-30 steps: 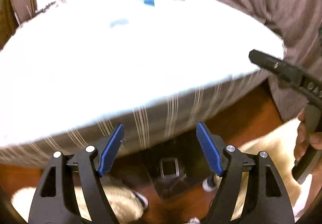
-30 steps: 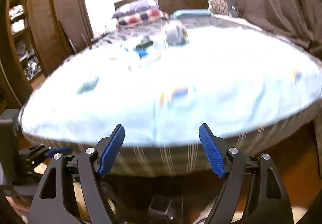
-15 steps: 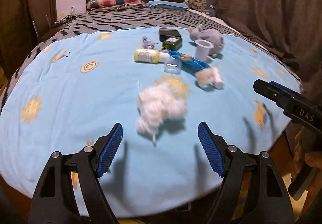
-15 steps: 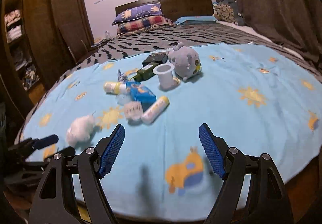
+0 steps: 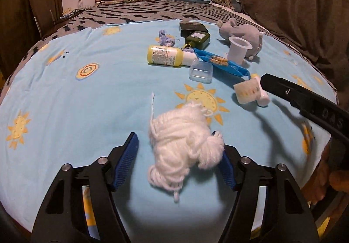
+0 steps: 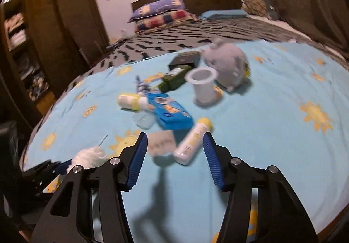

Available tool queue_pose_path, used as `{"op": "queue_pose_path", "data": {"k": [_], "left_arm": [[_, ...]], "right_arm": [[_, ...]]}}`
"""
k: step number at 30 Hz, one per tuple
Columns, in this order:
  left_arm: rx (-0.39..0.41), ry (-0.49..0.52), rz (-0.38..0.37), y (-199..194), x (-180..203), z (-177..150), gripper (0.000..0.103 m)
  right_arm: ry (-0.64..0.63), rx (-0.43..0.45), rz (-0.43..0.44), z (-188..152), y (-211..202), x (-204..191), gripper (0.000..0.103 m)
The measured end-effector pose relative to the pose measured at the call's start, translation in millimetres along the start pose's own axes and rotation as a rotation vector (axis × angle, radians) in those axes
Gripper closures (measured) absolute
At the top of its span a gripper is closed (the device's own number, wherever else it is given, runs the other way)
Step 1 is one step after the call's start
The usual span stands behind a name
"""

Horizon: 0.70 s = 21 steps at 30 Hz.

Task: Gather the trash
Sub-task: 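Grasp the white yarn with the left tool while the right tool grasps the tape roll, then lower the yarn and tape roll into the floor bin and open both tools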

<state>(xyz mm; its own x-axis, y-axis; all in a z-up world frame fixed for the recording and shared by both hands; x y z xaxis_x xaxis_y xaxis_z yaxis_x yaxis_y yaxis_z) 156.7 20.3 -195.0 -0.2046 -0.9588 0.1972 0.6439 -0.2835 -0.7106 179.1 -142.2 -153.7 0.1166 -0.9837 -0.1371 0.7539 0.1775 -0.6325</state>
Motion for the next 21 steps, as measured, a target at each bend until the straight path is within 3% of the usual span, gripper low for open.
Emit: {"op": "queue_pose_path", "data": {"k": [4,12,21], "left_arm": [[0.002,-0.012,0.000,3,-4,5,0.059],[0.003,-0.010,-0.015,-2,-6,5,0.064],[0.071,0.018,-0.034,-47,13,7,0.064]], "right_arm": [[-0.042,-0.037,0.017,2,15,-16,0.056],[-0.085,-0.062,-0.018,4,30,-26,0.068],[-0.099,0.012,-0.003,7,-27,-27,0.069]]}}
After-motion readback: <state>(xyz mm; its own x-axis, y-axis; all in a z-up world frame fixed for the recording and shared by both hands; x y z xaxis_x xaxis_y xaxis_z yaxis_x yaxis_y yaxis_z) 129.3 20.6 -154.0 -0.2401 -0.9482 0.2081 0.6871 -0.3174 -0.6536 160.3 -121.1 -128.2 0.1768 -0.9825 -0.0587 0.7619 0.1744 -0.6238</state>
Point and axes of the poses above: each gripper's, at about its wrist camera, not at the fingertips, and y roughly the way its jaws point, x to its right, z to its top, the point moved 4 cm from there along y, roughly the way its jaws point, and after that the axes turned 9 degrees about -z, right-handed, at the moved point
